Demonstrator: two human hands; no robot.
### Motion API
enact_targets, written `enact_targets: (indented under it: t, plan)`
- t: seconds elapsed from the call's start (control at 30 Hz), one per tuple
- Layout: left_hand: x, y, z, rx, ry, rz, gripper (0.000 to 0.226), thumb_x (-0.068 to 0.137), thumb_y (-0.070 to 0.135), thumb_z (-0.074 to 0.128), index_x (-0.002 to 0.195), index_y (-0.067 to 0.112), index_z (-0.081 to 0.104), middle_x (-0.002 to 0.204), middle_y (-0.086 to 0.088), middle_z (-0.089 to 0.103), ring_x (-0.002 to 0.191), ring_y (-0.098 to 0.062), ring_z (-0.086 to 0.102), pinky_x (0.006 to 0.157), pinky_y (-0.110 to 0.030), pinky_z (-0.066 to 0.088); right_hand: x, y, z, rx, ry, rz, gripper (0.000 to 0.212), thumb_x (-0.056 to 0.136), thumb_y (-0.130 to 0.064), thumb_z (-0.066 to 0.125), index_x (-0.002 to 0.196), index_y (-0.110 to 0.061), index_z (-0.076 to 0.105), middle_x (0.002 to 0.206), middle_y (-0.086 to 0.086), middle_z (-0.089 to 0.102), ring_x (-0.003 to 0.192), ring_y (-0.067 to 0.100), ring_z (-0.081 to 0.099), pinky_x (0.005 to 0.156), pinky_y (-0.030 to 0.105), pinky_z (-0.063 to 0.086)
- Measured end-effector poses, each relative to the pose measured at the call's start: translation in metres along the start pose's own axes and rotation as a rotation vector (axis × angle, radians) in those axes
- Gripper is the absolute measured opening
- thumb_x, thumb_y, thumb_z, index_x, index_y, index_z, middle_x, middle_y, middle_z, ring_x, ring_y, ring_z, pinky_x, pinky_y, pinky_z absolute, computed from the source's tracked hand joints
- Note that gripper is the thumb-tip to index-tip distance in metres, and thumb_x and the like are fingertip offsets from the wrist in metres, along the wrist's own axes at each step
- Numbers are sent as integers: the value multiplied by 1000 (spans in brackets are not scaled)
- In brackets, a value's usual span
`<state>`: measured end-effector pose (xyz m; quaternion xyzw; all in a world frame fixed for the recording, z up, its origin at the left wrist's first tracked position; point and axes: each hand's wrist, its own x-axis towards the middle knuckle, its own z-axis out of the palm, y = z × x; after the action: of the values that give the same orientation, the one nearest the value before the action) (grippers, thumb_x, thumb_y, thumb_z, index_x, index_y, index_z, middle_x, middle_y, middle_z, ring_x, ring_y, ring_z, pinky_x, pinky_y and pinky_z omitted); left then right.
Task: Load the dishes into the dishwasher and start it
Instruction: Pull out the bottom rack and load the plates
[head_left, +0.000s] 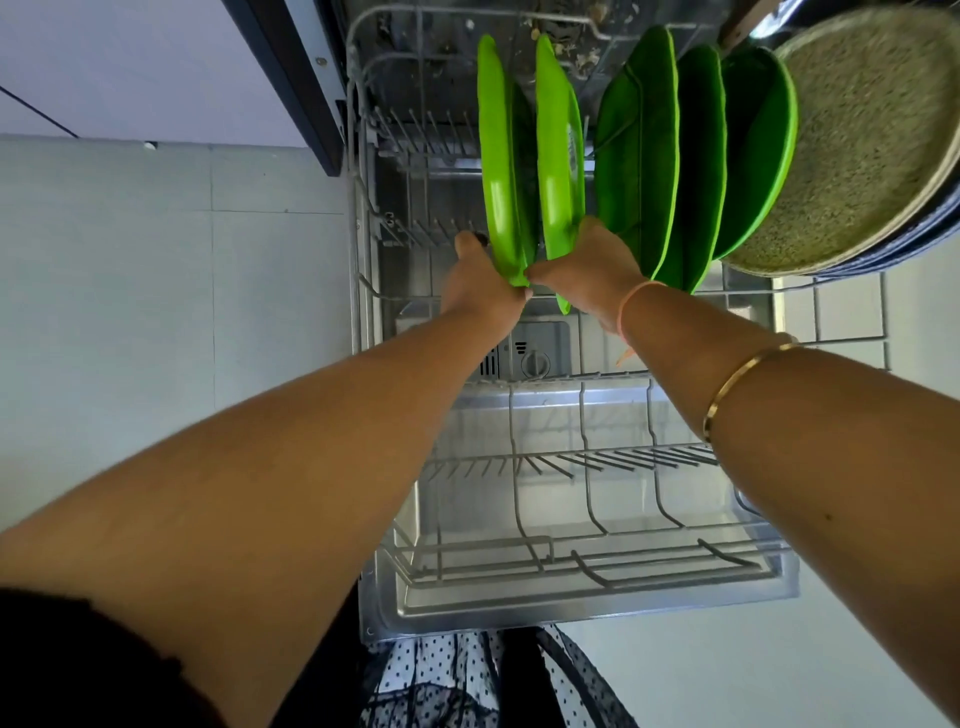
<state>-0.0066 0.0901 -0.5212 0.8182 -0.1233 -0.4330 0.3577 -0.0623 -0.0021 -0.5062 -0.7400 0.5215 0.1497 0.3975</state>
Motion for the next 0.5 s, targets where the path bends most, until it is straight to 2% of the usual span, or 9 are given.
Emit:
enact_targets:
  t: [0.07, 0.13, 0.17, 0.2, 0.27, 0.33, 0.4, 0.5]
  plan:
    - [-9, -2, 0, 15, 12, -16, 61, 82, 8, 68, 129, 5, 30, 96, -5, 56, 87, -21, 56, 69, -31, 45, -6, -3, 3, 28, 36, -8, 81, 80, -14, 68, 144, -6, 18, 132, 15, 45, 109, 28, 53, 87, 34, 48]
    - [-21, -3, -1, 36, 45, -31, 64, 83, 2, 65, 134, 8, 26, 103, -9, 57, 93, -25, 59, 69, -31, 47, -17, -8, 7, -4, 81, -39, 91, 81, -11, 65, 149, -8, 4, 150, 19, 24, 136, 35, 31, 109, 41, 35]
    - [-29, -1, -2, 60, 67, -33, 65, 84, 0, 62, 136, 10, 24, 111, -12, 55, 96, -25, 59, 70, -31, 46, -26, -12, 8, -42, 90, -67, 92, 83, -10, 62, 149, -8, -1, 155, 19, 11, 142, 34, 18, 114, 42, 26]
    - [-38, 0, -5, 84, 83, -28, 66, 86, 1, 60, 139, 13, 21, 122, -14, 51, 101, -25, 57, 73, -30, 46, -37, -16, 8, -90, 91, -103, 90, 85, -9, 59, 149, -8, -5, 156, 19, 2, 145, 33, 8, 117, 41, 20]
    - [-59, 9, -14, 118, 93, 2, 67, 91, 11, 57, 143, 16, 16, 139, -15, 39, 113, -28, 52, 86, -34, 45, -61, -26, 6, -207, 97, -199, 83, 89, -8, 52, 149, -6, -6, 156, 19, -3, 145, 32, 1, 119, 38, 13]
    - [-80, 19, -27, 253, 88, 51, 65, 93, 18, 52, 146, 14, 13, 142, -17, 34, 122, -32, 46, 94, -39, 42, -85, -37, 1, -303, 98, -295, 74, 92, -8, 44, 149, -6, -2, 156, 19, -2, 145, 32, 1, 118, 36, 11]
    - [-103, 30, -49, 422, 92, 77, 64, 94, 16, 48, 147, 13, 11, 142, -16, 33, 128, -33, 39, 100, -41, 38, -112, -52, -9, -373, 56, -356, 71, 92, -7, 40, 150, -7, -2, 157, 18, -3, 145, 31, 0, 118, 35, 10]
    - [-145, 49, -84, 527, 81, 21, 72, 89, 10, 54, 147, 15, 12, 142, -16, 32, 130, -32, 35, 100, -41, 37, -158, -80, -28, -454, -5, -427, 74, 90, -5, 42, 150, -8, -1, 156, 18, -5, 146, 30, 0, 117, 35, 12]
